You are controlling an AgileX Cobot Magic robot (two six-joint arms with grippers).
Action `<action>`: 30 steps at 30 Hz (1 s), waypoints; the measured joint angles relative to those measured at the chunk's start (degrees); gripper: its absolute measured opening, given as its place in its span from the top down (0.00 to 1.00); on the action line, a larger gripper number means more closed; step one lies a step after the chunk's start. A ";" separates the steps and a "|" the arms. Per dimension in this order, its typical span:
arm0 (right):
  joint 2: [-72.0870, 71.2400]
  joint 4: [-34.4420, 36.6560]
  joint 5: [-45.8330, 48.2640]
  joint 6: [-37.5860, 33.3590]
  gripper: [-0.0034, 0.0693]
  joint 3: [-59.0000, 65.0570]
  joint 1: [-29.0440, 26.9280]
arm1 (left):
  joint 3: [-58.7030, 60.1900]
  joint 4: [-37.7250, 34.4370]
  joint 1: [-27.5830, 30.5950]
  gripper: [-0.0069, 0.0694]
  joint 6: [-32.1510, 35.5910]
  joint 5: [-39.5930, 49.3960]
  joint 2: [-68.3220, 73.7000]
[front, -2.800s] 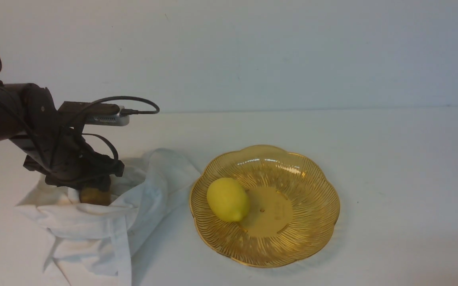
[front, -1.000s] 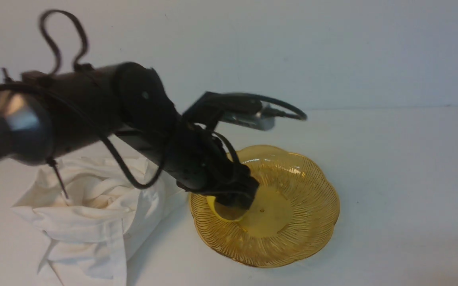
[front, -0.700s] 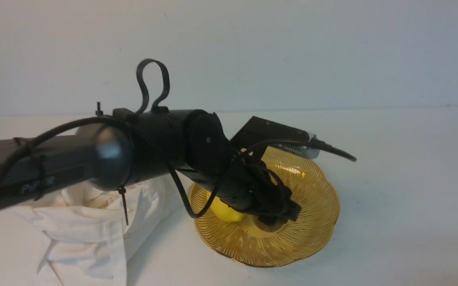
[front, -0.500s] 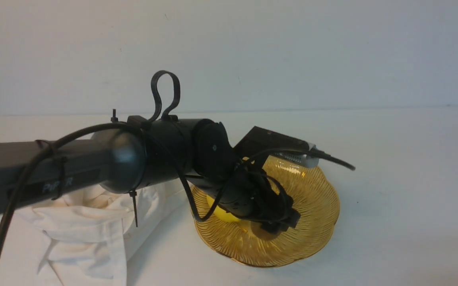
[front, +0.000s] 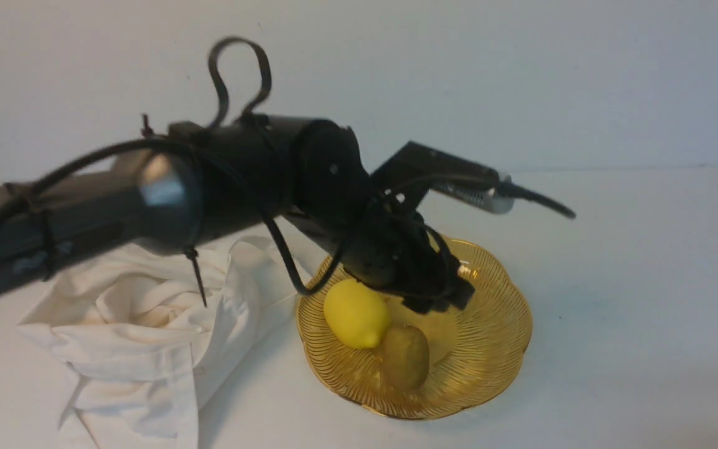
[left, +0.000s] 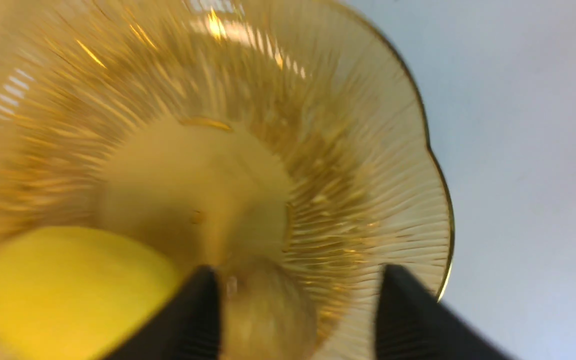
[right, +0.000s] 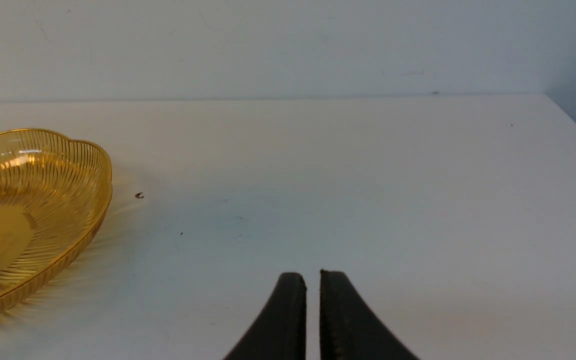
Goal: Take the fruit out of the cloth bag on the white table and place them on a plate.
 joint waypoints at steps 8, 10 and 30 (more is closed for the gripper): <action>0.00 0.32 0.00 0.00 0.90 0.00 0.00 | -2.11 15.28 2.42 0.91 -9.40 4.13 -21.21; 0.00 0.00 0.00 0.00 0.90 0.00 0.00 | -2.11 18.02 2.79 0.92 -12.39 4.26 -27.74; 0.00 0.32 0.00 0.00 0.90 0.00 0.00 | 26.82 29.68 2.85 0.92 -28.65 -1.97 -74.41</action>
